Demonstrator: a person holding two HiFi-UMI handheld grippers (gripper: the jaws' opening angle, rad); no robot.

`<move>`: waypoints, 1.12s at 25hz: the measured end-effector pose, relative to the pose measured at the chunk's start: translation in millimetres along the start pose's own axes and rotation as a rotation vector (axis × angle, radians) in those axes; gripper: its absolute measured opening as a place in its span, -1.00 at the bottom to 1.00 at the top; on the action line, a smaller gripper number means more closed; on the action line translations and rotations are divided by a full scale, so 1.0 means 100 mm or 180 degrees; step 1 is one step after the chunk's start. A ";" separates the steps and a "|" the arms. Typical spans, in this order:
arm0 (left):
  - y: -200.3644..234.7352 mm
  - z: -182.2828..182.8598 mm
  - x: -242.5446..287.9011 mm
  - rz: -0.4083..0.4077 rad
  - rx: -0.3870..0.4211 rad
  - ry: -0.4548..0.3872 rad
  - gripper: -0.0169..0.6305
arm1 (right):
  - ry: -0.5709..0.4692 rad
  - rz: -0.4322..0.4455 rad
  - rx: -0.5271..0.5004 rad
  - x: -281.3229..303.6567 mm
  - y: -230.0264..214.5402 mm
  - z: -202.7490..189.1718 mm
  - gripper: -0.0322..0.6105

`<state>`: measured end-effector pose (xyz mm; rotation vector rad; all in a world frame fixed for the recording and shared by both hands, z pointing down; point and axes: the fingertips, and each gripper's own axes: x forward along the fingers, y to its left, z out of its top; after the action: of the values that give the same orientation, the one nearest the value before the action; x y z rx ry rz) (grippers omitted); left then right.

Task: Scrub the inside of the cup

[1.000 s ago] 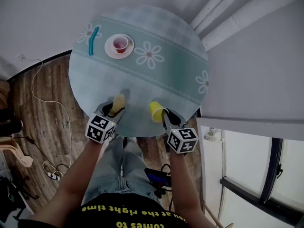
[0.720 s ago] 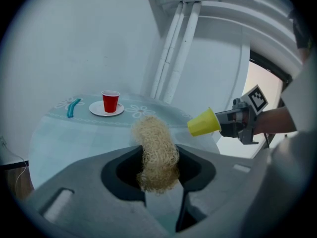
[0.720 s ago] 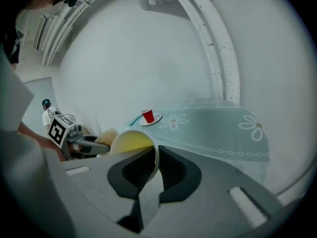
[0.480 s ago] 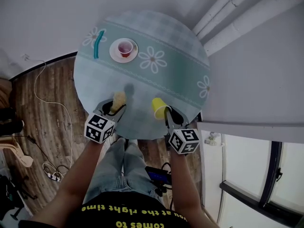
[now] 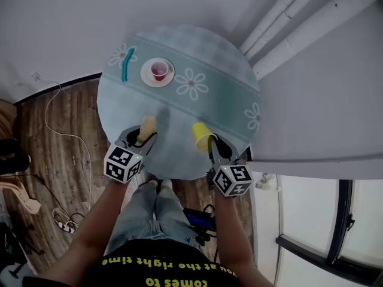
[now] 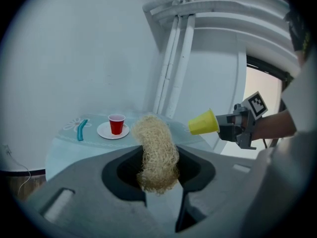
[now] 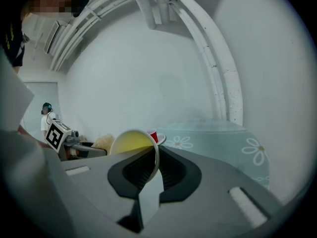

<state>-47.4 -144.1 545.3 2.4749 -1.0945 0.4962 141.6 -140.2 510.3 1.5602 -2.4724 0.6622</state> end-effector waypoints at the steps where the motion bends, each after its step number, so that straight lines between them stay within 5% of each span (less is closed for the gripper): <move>1: 0.00 0.04 -0.03 0.0024 0.0012 -0.0022 -0.46 | -0.0030 0.0011 -0.0003 -0.02 0.02 0.04 -0.82; 28: -0.16 0.69 -0.74 0.0254 0.0203 -0.0663 -0.48 | -0.0757 0.0210 -0.0104 -0.51 0.45 0.82 -0.82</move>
<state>-71.1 -121.8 448.0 2.5924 -1.2798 0.3052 133.6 -117.7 406.0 1.6377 -2.6993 0.4661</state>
